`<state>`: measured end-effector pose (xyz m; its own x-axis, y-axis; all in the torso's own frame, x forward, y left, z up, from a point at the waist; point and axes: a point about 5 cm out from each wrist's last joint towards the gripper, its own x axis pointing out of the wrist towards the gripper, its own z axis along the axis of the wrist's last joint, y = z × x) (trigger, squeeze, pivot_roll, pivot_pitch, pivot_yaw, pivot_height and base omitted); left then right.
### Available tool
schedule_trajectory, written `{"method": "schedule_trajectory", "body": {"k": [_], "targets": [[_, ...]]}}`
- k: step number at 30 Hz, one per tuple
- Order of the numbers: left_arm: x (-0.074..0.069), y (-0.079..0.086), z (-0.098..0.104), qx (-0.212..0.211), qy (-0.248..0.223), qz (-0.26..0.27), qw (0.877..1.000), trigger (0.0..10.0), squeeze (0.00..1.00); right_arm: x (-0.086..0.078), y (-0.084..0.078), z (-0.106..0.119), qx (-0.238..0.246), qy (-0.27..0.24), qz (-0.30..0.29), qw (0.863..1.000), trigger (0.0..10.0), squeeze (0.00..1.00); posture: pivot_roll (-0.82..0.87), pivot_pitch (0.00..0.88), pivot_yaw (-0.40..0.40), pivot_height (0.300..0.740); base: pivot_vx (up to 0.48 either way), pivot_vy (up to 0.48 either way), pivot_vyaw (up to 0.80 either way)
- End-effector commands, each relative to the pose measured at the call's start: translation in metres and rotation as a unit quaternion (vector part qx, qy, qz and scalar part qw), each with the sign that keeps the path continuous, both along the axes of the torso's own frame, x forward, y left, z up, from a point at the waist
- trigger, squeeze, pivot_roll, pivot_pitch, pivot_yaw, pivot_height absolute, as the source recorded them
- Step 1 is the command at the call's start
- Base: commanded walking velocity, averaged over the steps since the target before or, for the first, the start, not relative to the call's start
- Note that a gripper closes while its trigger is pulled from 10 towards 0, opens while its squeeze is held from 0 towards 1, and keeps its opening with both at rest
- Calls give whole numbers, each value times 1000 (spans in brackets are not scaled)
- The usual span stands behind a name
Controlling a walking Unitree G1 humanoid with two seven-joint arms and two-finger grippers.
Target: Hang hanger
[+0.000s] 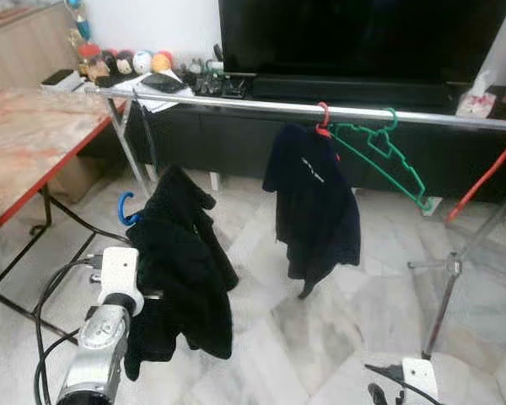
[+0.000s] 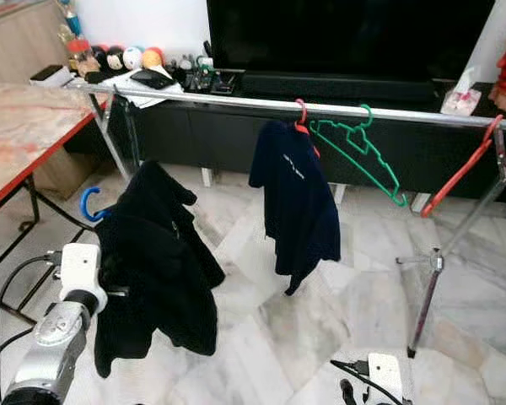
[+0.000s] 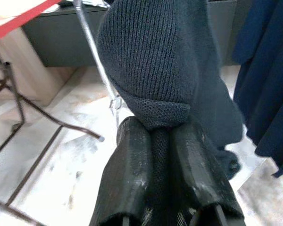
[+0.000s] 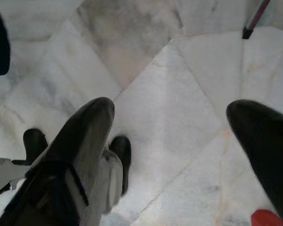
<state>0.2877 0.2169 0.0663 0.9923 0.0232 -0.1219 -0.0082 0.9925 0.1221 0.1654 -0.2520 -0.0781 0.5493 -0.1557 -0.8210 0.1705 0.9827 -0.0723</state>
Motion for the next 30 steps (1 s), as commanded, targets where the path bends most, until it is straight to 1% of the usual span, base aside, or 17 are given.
{"method": "schedule_trajectory", "body": {"k": [1,6,9,30], "targets": [[3,0,10,-5,-23,-2,1000,10000,0,-4,-2,-1,0,5,-8,1000,10000,0,-93,8,45,740,-292,0,0],[4,0,11,-9,-23,-7,1000,10000,0,-4,-1,-2,4,5,-13,1000,10000,0,-93,8,45,740,-292,0,-104],[4,-1,11,-10,-22,-8,1000,10000,0,-4,-2,-1,4,6,-10,1000,10000,0,-93,15,45,740,-286,0,-800],[5,-7,13,-15,-14,-39,999,10000,0,-3,-3,-1,1,9,-5,1000,10000,0,-94,19,42,740,0,0,-800]]}}
